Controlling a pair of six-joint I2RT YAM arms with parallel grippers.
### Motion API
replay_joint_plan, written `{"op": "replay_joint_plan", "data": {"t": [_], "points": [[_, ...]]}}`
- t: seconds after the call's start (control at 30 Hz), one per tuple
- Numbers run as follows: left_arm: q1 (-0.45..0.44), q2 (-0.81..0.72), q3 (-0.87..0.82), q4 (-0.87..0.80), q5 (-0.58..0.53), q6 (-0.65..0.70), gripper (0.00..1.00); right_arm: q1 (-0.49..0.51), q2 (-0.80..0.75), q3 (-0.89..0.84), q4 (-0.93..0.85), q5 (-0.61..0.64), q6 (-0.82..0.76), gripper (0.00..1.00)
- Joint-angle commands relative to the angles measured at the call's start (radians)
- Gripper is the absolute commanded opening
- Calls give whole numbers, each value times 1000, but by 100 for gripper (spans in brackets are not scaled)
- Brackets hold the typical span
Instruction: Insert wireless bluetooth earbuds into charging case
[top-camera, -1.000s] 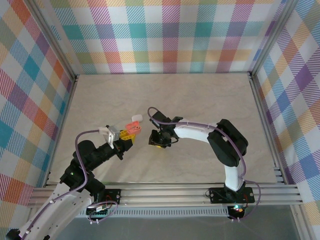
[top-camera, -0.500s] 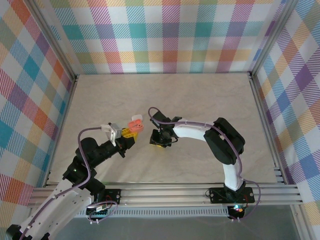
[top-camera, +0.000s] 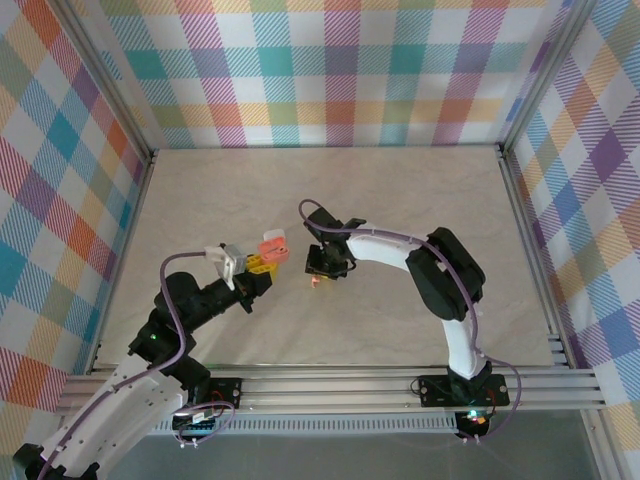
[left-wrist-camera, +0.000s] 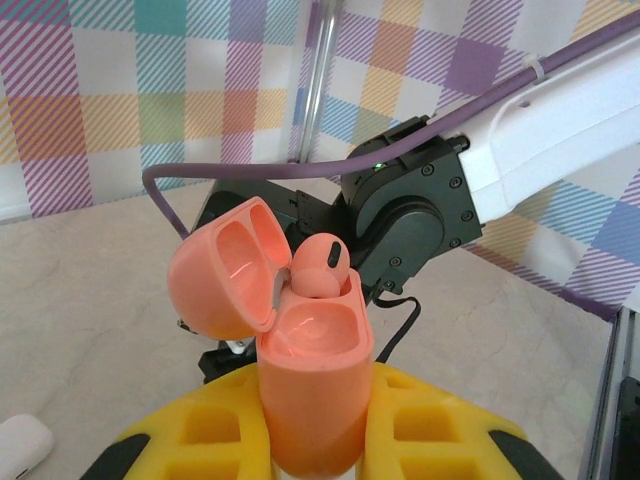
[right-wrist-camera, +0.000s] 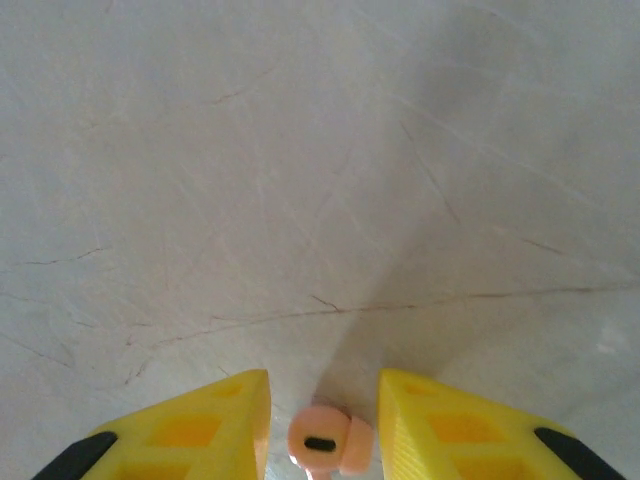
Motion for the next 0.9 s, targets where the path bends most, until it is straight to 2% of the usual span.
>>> {"op": "replay_joint_plan", "data": {"t": [0.0, 0.37, 0.87], "points": [[-10, 10, 16, 49, 11, 3, 0, 5, -1, 14, -35, -16, -38, 34], [-10, 39, 20, 62, 20, 10, 0, 10, -148, -51, -61, 26, -18, 39], [-10, 19, 13, 51, 33, 11, 0, 63, -38, 38, -159, 76, 36, 43]]}}
